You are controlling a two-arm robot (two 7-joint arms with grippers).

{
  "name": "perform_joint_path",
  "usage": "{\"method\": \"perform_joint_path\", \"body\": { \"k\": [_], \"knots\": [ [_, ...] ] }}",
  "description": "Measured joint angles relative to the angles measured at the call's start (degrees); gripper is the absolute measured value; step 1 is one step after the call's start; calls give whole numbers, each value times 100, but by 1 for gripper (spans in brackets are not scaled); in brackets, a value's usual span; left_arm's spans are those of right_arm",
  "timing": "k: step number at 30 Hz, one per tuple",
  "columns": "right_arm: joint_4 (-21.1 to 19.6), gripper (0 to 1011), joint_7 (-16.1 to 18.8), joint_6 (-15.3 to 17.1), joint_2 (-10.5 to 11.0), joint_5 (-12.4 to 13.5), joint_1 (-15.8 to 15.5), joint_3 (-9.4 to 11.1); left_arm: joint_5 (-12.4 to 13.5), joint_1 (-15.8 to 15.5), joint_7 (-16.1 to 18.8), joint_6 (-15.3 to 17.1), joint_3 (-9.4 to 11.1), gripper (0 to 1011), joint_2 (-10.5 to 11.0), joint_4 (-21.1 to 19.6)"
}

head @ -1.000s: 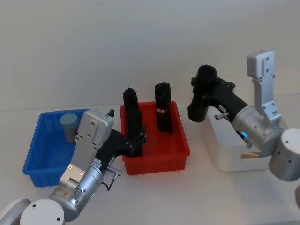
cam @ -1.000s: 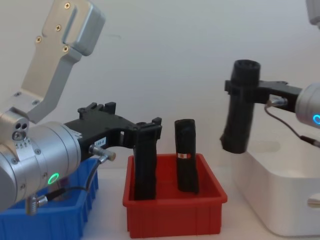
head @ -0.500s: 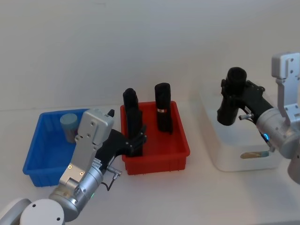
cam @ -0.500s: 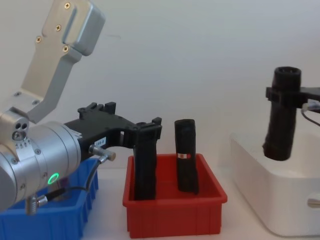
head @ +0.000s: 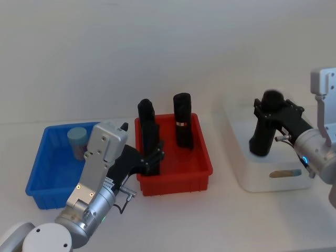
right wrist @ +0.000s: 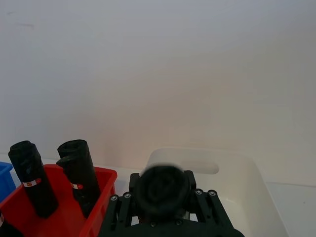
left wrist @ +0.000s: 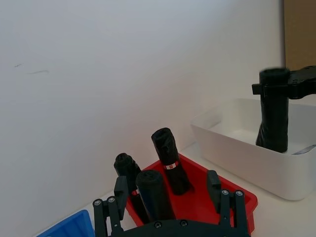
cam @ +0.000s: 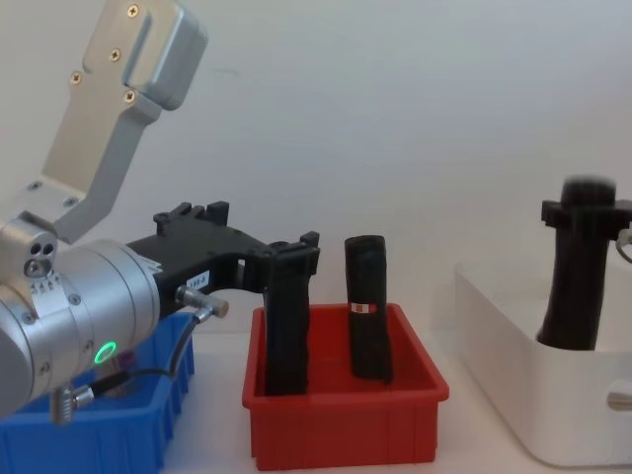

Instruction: Pick the cotton swabs from the blue box and place them into the white box.

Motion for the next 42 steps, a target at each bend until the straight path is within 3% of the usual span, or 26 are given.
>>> {"method": "perform_joint_path", "body": {
  "k": [18,42],
  "knots": [
    [149,999,200,-231,22,92,-49,17,0,0,0,0,0,1004,0,0],
    [51,1002,253,-328,52,124,-121,38,0,0,0,0,0,1004,0,0]
  ]
}}
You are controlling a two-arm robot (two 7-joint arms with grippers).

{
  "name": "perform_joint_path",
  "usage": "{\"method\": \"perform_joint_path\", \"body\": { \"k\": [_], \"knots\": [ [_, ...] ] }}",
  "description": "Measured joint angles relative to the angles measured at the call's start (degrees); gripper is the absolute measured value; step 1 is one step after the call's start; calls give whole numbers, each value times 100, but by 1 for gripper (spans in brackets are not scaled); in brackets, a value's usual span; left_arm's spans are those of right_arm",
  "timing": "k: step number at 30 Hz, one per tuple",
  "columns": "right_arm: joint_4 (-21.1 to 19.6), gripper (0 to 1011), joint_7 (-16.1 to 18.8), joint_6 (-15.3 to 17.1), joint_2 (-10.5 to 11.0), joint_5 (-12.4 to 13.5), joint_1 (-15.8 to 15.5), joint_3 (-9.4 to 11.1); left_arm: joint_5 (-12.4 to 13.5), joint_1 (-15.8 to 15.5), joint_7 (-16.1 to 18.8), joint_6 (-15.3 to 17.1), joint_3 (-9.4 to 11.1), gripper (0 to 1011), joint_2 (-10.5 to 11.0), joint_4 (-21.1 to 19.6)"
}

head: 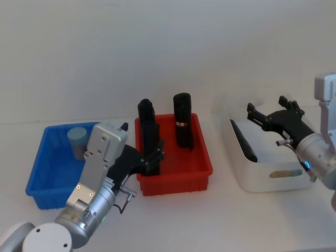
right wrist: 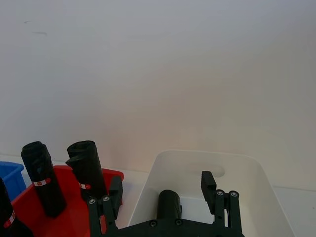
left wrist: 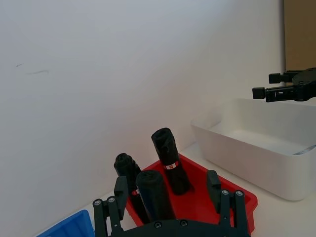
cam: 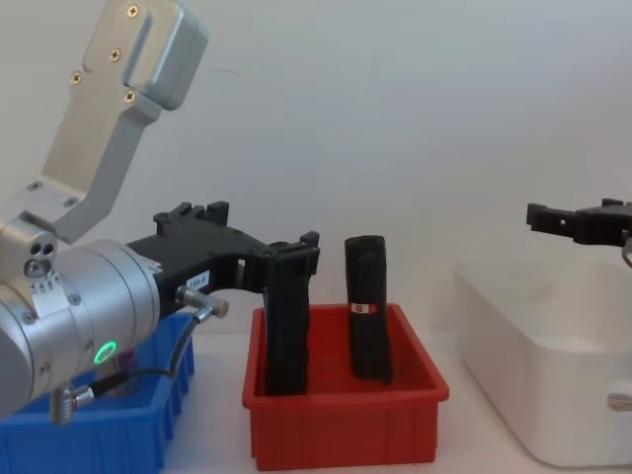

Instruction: Pick the cotton swabs from the blue box and place them into the white box.

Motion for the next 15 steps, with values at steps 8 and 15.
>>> {"method": "perform_joint_path", "body": {
  "k": [8,15],
  "knots": [
    [-9,1002,5,-6,4,5,-6,2,0,0,0,0,0,1004,0,0],
    [-13,1002,7,-11,6,5,-9,2,0,0,0,0,0,1004,0,0]
  ]
}}
